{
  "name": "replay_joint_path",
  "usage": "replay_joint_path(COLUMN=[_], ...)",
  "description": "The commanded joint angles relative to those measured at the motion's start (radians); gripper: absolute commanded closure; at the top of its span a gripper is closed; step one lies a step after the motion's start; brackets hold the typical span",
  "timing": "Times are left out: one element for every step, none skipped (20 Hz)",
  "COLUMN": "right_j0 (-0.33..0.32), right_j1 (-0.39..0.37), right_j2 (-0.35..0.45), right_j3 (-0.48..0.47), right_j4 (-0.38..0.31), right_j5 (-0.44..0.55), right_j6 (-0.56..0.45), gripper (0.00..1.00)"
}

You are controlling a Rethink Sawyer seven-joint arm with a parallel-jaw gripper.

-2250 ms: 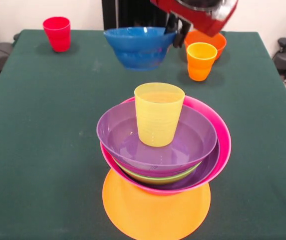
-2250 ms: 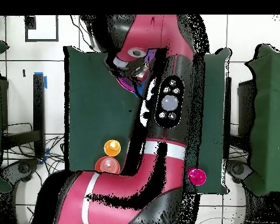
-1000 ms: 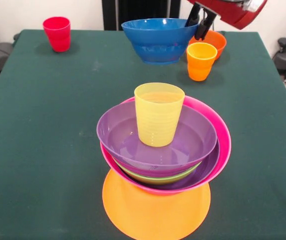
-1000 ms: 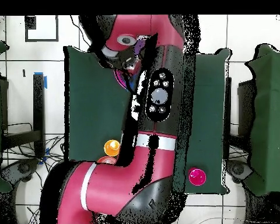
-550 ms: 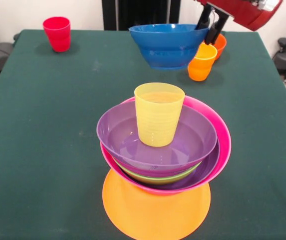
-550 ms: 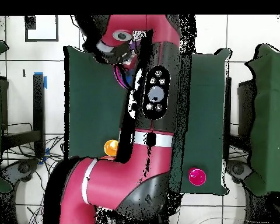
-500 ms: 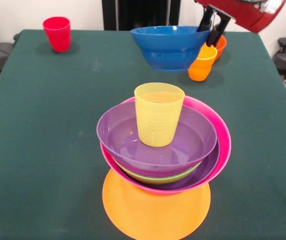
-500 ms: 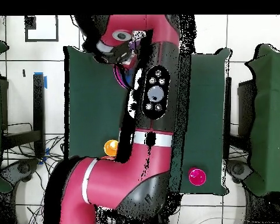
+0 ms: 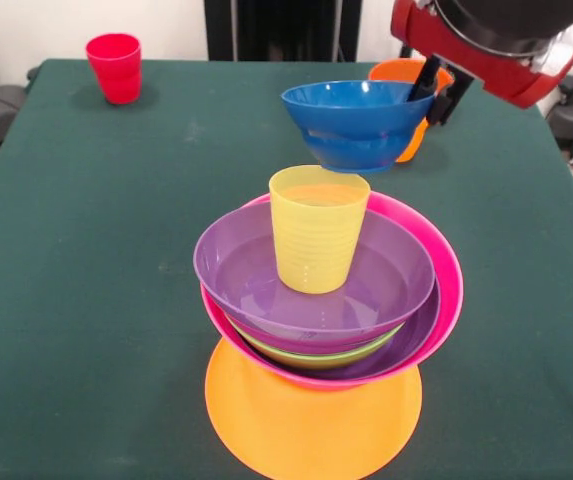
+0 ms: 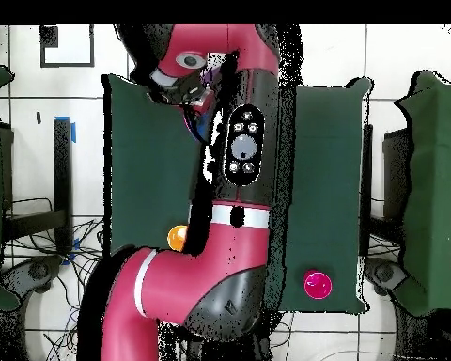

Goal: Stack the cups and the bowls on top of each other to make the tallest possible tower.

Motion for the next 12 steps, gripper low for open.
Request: replay_joint_path(right_j0=[-0.005, -0.005, -0.005, -0.004, -0.005, -0.006, -0.007, -0.008, -0.008, -0.009, -0.009, -0.008], right_j1=[0.021, 0.018, 0.018, 0.018, 0.021, 0.023, 0.026, 0.028, 0.030, 0.030, 0.031, 0.030], right_j2=[-0.036, -0.043, -0.051, -0.062, -0.071, -0.080, -0.088, -0.098, -0.107, -0.116, -0.121, -0.124], right_j3=[0.029, 0.035, 0.036, 0.034, 0.030, 0.027, 0.024, 0.021, 0.019, 0.019, 0.021, 0.026], right_j4=[0.023, 0.025, 0.028, 0.032, 0.039, 0.045, 0.052, 0.058, 0.064, 0.070, 0.076, 0.080], right_j5=[0.005, 0.002, -0.005, -0.003, -0.003, -0.004, -0.006, -0.007, -0.007, -0.008, -0.011, -0.017], right_j6=[0.168, 0.165, 0.163, 0.160, 0.158, 0.157, 0.154, 0.152, 0.150, 0.148, 0.148, 0.148], gripper=[1.00, 1.00, 1.00, 1.00, 1.00, 1.00, 1.00, 1.00, 1.00, 1.00, 1.00, 1.00])
